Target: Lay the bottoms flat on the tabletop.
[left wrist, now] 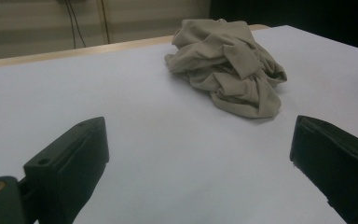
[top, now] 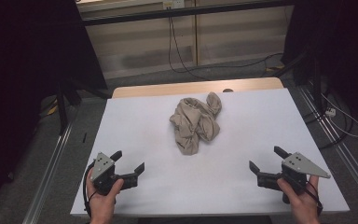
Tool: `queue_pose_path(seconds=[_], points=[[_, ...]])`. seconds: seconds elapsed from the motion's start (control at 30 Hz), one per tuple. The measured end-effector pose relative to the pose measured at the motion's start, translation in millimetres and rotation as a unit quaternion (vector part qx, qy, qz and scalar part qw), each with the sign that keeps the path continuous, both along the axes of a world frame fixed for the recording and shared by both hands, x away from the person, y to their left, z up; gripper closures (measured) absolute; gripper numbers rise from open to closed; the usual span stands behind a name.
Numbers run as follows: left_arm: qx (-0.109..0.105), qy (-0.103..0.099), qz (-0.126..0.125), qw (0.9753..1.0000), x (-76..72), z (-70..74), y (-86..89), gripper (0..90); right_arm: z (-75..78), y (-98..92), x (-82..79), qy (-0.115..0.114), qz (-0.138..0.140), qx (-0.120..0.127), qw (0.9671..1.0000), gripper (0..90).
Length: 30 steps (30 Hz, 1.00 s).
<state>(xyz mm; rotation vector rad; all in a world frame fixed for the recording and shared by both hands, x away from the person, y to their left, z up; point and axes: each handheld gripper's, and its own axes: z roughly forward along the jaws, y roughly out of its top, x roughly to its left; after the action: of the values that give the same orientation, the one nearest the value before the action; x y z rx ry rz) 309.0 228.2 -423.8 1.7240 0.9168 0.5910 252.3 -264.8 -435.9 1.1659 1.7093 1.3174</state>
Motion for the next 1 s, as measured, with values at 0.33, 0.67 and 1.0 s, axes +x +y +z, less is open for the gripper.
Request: queue_pose_path(seconds=[0.33,0.67,1.0], points=[[0.016,0.011,-0.002,0.9998,-0.2,-1.4,-3.7,5.1,-2.5,0.7,5.1,0.013,0.015,-0.001,0.9998,1.2],[0.044,0.02,-0.038,0.9981,-1.7,-3.6,-17.7,7.5,-3.1,14.8,11.2,0.031,0.036,-0.014,0.9988,2.1],[0.059,0.04,-0.041,0.9966,6.9,-6.0,-34.9,7.7,-6.0,30.5,23.0,0.059,0.064,-0.016,0.9961,3.8]])
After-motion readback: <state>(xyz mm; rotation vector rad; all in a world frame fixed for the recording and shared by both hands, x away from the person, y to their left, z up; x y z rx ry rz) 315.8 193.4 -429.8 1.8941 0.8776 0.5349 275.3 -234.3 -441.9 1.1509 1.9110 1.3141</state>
